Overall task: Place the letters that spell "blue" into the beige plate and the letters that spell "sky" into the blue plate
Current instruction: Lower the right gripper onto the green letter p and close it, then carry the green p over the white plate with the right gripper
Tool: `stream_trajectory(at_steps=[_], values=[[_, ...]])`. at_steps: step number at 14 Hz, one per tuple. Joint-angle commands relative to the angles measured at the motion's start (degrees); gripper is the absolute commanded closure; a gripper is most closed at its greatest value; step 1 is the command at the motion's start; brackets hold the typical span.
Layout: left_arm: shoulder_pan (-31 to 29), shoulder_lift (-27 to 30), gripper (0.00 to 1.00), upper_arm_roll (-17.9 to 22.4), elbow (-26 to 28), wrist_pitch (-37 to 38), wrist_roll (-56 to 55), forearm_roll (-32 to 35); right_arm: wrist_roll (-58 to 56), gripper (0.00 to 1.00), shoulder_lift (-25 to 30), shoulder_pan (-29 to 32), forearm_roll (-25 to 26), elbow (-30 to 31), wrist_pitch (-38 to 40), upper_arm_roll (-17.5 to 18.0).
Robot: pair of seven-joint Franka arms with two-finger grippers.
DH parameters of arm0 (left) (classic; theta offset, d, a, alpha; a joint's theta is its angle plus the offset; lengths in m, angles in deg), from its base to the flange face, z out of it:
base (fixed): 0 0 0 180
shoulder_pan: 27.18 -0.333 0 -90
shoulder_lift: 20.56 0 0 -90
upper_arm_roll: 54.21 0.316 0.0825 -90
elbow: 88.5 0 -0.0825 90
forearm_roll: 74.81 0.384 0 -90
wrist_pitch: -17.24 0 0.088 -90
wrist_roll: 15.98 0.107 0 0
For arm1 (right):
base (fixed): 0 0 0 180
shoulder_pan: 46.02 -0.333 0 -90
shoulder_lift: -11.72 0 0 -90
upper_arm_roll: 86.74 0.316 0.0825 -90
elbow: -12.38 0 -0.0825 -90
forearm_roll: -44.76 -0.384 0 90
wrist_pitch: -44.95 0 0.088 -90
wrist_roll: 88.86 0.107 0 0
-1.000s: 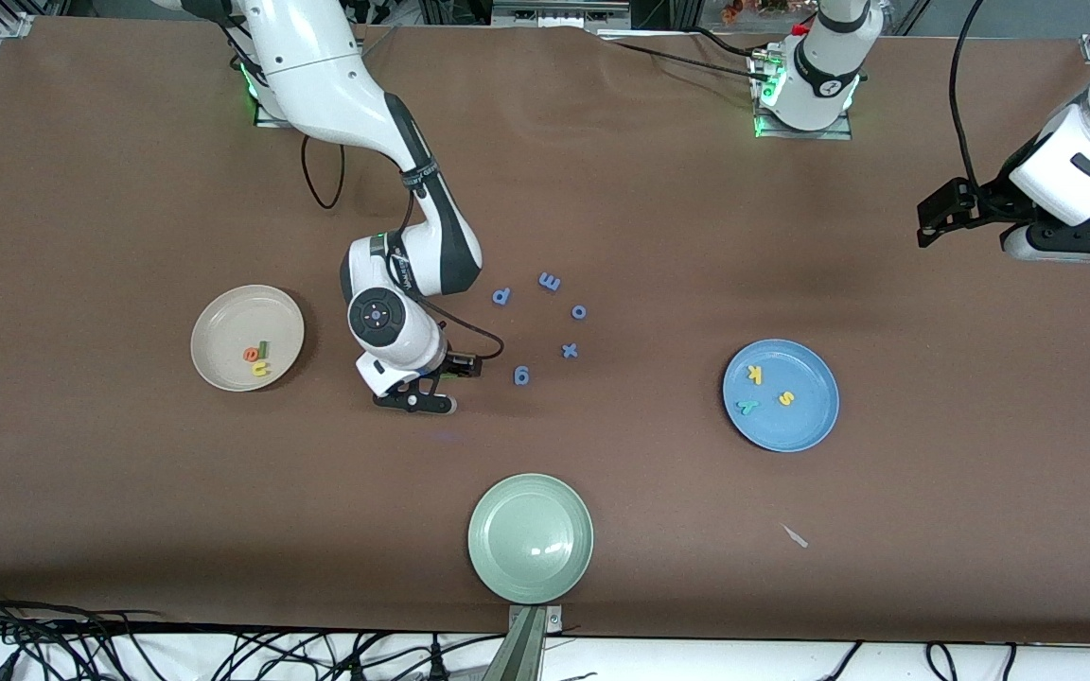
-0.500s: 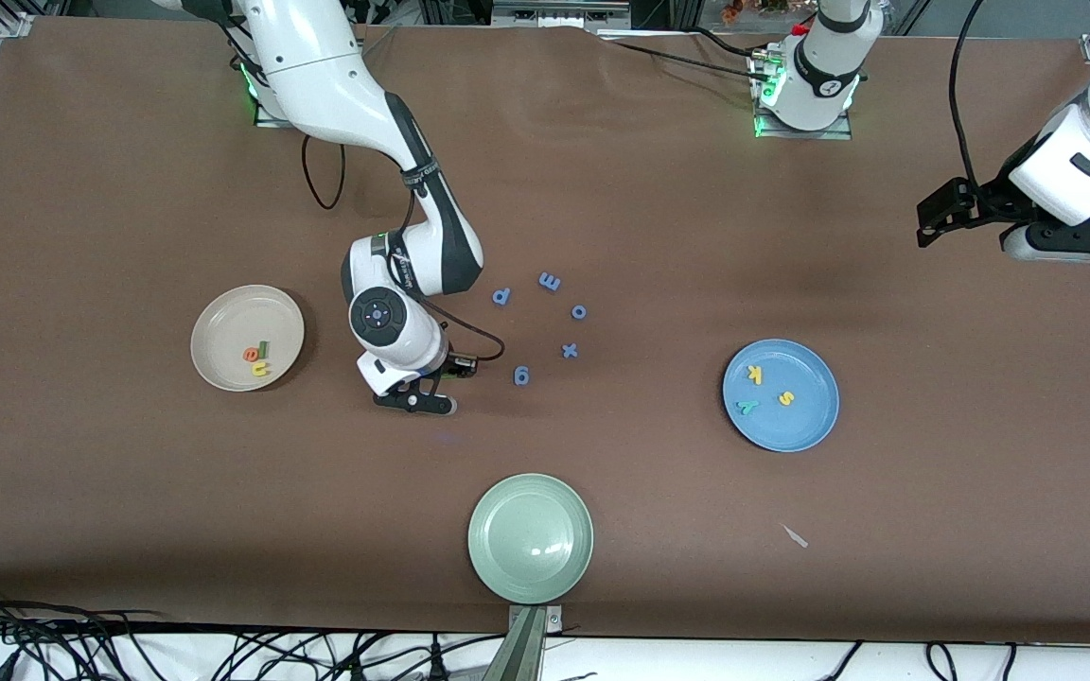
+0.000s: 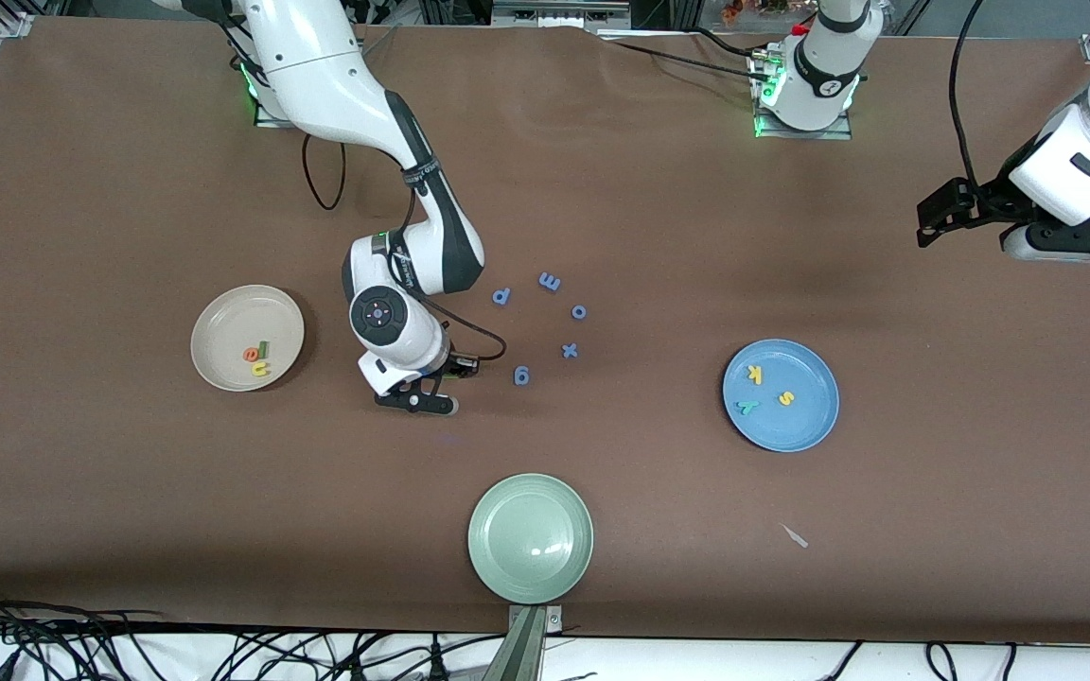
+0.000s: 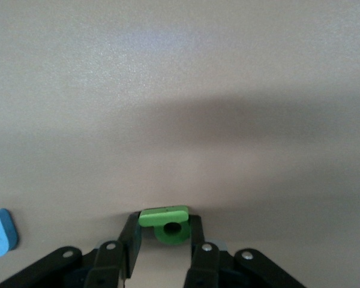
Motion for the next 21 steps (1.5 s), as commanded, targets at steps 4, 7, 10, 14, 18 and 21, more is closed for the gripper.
stream_trajectory(at_steps=[4, 7, 10, 14, 18, 21], values=[[-0.1, 0.3, 0.00, 0.0, -0.7, 1.1, 0.1, 0.9, -3.3, 0.70, 0.0, 0.7, -0.5, -3.4, 5.6, -2.0], [-0.1, 0.3, 0.00, 0.0, -0.7, 1.1, 0.1, 0.9, -11.3, 0.70, 1.6, 0.7, -0.6, -3.2, 11.5, -6.8], [-0.1, 0.3, 0.00, 0.0, -0.7, 1.1, 0.1, 0.9, -21.7, 0.70, 4.2, 0.7, -0.7, 0.0, 16.2, -11.8], [-0.1, 0.3, 0.00, 0.0, -0.7, 1.1, 0.0, 0.9, -35.4, 0.70, 9.9, 0.6, -0.6, 9.1, 15.9, -17.6], [-0.1, 0.3, 0.00, 0.0, -0.7, 1.1, 0.1, 0.9, -46.5, 0.69, 10.9, 0.7, -0.7, 15.3, 15.7, -23.6], [-0.2, 0.3, 0.00, 0.0, -0.7, 1.1, 0.1, 0.9, -47.2, 0.48, 10.3, 1.0, -0.6, 17.1, 15.8, -25.0]])
